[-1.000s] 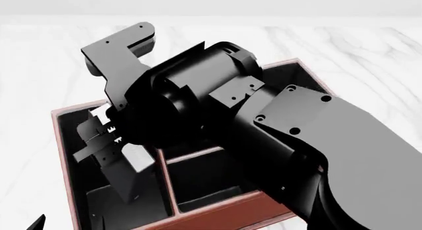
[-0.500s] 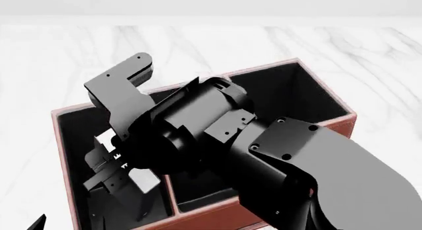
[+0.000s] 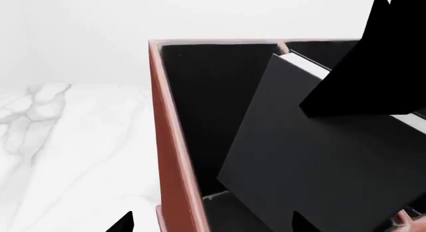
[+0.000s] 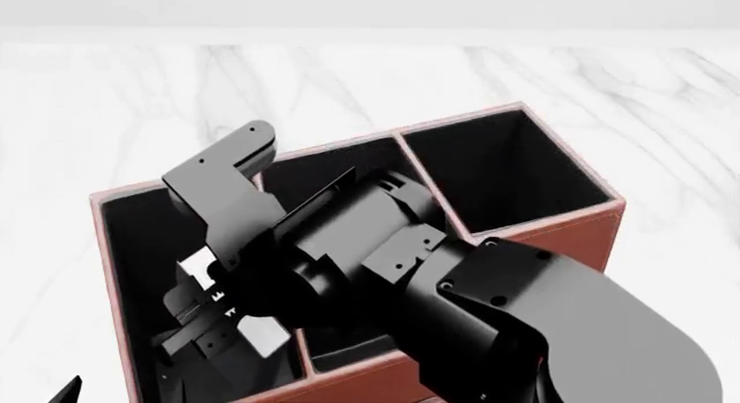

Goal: Pick up the book and place it in the left compartment of the caddy.

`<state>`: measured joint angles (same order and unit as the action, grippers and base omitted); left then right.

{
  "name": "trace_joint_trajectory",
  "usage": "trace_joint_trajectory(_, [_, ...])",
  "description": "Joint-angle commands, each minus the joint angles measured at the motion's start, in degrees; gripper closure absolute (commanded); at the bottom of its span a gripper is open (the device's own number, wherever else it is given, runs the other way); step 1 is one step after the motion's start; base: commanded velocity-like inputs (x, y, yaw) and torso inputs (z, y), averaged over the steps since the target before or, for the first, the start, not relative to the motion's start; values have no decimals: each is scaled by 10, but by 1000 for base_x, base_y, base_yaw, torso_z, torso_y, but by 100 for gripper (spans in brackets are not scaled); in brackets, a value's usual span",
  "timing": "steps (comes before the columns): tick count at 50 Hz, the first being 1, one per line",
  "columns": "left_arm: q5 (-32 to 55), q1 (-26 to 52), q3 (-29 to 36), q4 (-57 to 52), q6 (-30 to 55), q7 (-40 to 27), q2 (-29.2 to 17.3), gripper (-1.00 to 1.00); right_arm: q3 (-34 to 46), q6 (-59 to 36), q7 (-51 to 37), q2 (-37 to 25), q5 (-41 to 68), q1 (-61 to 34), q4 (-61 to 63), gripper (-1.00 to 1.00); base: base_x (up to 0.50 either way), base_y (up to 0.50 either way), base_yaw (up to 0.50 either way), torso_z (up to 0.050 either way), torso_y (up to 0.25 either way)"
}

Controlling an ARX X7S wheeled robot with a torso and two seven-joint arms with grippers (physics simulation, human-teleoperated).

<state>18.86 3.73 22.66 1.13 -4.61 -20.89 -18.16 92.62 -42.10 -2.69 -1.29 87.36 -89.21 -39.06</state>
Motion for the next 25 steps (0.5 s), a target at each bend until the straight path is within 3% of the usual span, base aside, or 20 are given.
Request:
trace_joint_trajectory(1, [-10, 0, -13, -2, 3, 10, 11, -100, -30, 5, 20, 13, -34, 4, -2, 100, 0, 0, 0, 0, 0])
trace_joint_trajectory(8, [-9, 0, -12, -2, 3, 10, 10, -100, -30, 7, 26, 13, -36, 6, 0, 100, 0, 0, 0, 0, 1])
trace_joint_trajectory(9, [-9, 0, -12, -2, 3, 10, 10, -100, -31, 11, 21, 13, -31, 8, -3, -100, 0, 0, 0, 0, 0])
trace_joint_trajectory(25, [-9, 0, -9, -2, 1, 8, 8, -100, -30, 7, 20, 13, -27, 3, -11, -100, 0, 0, 0, 0, 0])
